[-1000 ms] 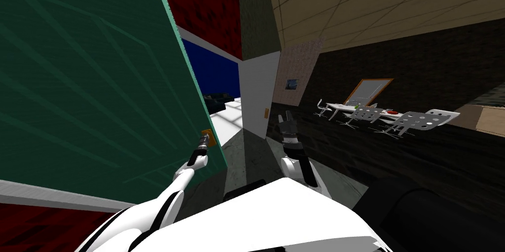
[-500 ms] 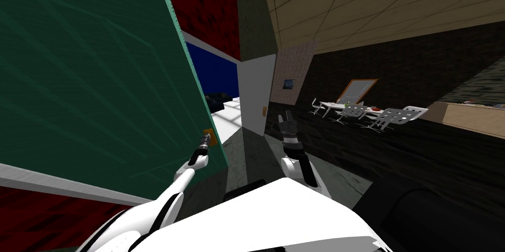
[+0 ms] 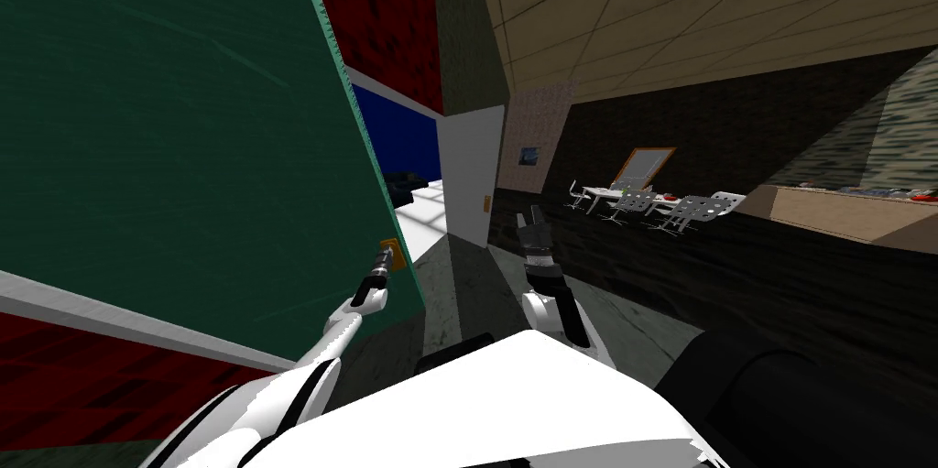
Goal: Pull the door open
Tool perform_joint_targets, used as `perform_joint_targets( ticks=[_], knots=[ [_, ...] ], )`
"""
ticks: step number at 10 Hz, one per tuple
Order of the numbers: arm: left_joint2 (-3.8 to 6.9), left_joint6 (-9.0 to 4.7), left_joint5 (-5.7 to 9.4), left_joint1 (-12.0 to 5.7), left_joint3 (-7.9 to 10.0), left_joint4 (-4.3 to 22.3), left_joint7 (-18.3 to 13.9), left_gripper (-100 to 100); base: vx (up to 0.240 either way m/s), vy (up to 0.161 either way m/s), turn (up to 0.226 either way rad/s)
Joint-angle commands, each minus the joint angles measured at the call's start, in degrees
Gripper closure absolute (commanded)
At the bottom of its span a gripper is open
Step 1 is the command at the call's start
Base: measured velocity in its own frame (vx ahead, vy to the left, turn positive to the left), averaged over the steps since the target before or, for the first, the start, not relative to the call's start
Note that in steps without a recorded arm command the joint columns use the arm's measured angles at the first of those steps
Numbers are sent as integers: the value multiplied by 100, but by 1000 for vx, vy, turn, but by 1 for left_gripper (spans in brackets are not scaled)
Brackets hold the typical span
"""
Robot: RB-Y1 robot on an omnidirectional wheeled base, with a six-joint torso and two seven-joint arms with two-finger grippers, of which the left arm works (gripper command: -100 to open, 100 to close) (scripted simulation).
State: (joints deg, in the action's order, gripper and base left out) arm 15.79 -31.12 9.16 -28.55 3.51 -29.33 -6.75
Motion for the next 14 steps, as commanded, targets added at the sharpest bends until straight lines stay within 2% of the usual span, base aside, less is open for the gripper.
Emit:
perform_joint_targets(
  ticks=[1,6,7,14],
  knots=[
    [6,23,-38,37,-99,-75,-93,100,-202,81,-96],
    [37,9,-122,51,-313,-115,-292,100,-181,79,-74],
    [37,22,-115,41,-291,-124,-266,100,-74,19,-19],
    [91,-29,-270,79,-709,-205,-642,100,-180,99,-96]
  ],
)
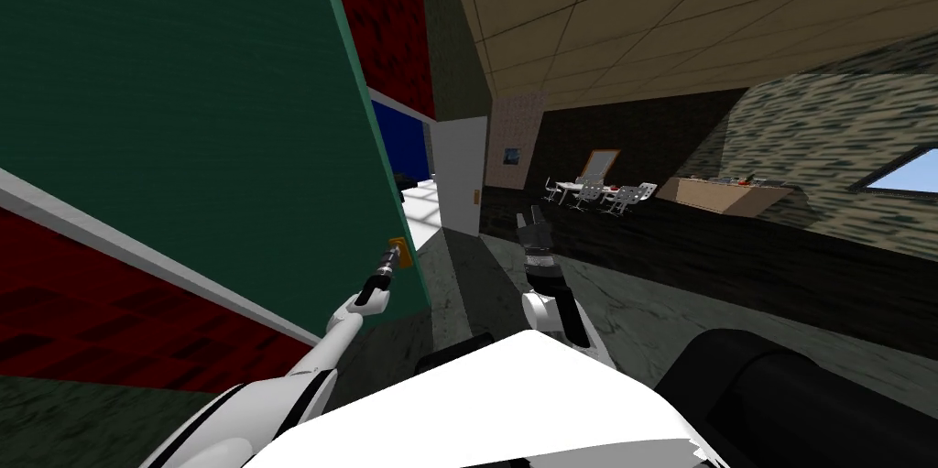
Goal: Pull the door open
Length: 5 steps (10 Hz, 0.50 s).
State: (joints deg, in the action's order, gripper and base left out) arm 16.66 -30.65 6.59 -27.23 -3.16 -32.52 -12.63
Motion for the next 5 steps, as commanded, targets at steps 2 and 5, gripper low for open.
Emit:
perform_joint_targets(
  ticks=[2,5],
  knots=[
    [17,-88,-44,-48,-124,95,-128,100,-182,107,-73],
    [12,-70,-68,-36,-190,44,-176,100,-143,83,-60]
  ],
)
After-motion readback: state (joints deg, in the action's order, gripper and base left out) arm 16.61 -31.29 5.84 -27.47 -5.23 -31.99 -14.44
